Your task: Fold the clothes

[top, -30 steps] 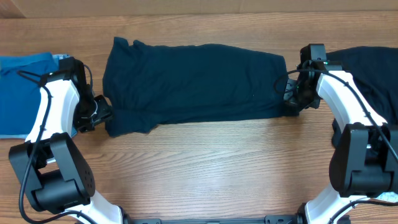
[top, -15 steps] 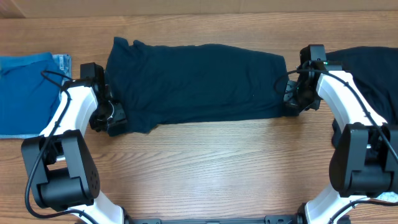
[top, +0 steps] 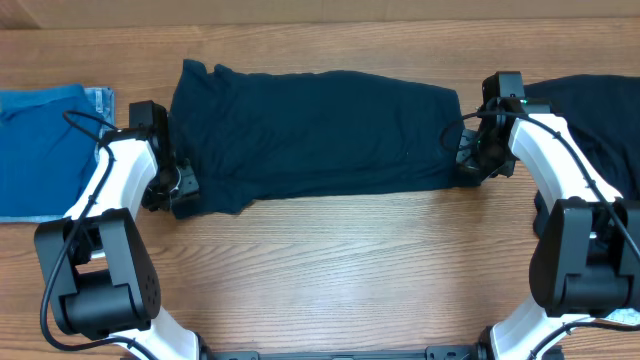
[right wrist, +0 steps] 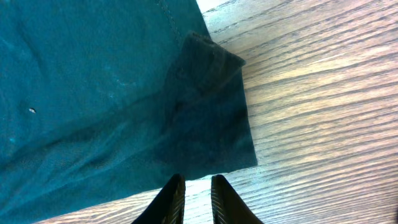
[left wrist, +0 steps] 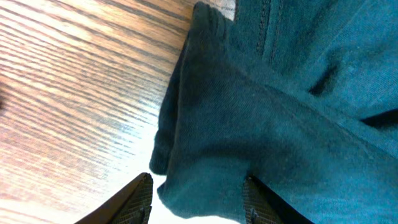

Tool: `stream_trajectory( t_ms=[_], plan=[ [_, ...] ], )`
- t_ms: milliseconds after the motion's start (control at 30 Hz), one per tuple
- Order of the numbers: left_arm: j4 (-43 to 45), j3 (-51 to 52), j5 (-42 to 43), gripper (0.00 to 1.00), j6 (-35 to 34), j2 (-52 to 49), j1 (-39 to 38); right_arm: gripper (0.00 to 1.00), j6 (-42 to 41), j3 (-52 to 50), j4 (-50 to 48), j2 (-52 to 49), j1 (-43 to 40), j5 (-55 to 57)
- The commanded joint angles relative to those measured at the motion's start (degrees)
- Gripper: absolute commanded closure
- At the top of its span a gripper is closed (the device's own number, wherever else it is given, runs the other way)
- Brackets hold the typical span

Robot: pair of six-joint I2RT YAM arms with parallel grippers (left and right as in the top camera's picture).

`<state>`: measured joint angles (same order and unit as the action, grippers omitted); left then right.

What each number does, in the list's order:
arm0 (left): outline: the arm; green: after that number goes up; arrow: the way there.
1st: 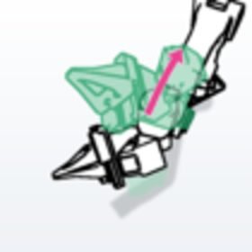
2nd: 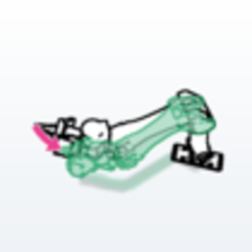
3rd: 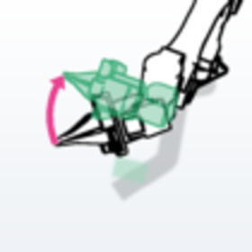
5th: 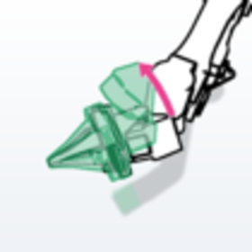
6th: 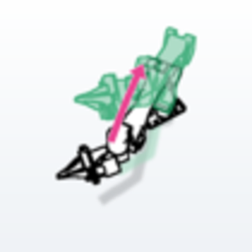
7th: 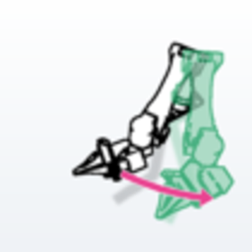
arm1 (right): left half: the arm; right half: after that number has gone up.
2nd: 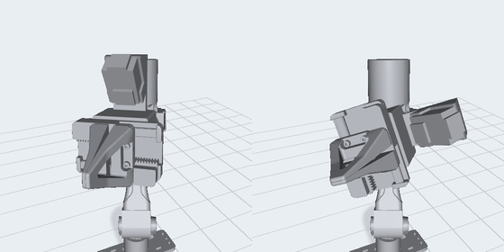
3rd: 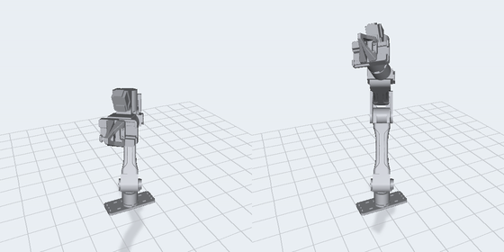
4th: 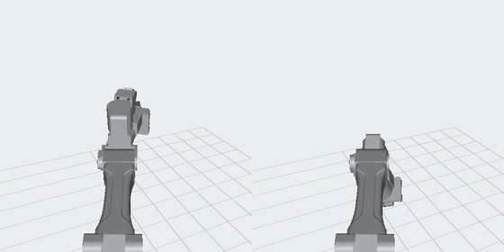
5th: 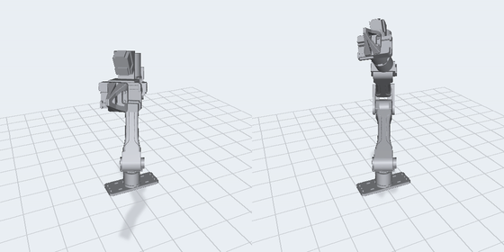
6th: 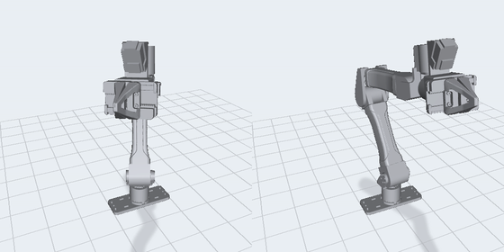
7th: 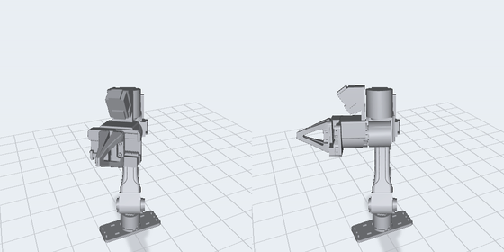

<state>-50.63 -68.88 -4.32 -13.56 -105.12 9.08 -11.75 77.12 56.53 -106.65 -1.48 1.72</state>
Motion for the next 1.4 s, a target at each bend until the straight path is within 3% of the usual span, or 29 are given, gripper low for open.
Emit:
stream_trajectory(
  t_ms=[0,133,300,833,967,1367],
  plan=[
    [2.5,2.7,1.9,0.51,0.3,1.3,-0.1,0.81,0.2,-0.3,0.0,1.1,-0.2,0.4],
    [2.9,3.2,3.9,0.59,0.8,1.3,-0.1,0.81,0.2,-0.3,0.0,1.1,-0.2,0.3],
    [2.5,3.2,4.4,0.96,0.8,1.3,-0.1,0.81,0.2,-0.3,0.0,1.1,-0.2,0.4],
    [2.3,3.0,8.9,0.96,2.0,1.3,-0.1,0.81,0.2,-0.3,0.2,1.1,-0.2,0.3],
    [2.2,3.0,9.2,0.96,2.3,1.3,-0.1,0.74,-0.4,-0.3,-0.5,1.1,-0.2,-0.3],
    [1.8,1.2,13.2,0.96,3.5,2.2,-0.1,0.75,-0.4,-0.3,-1.1,1.1,-0.2,-0.5]
  ],
)
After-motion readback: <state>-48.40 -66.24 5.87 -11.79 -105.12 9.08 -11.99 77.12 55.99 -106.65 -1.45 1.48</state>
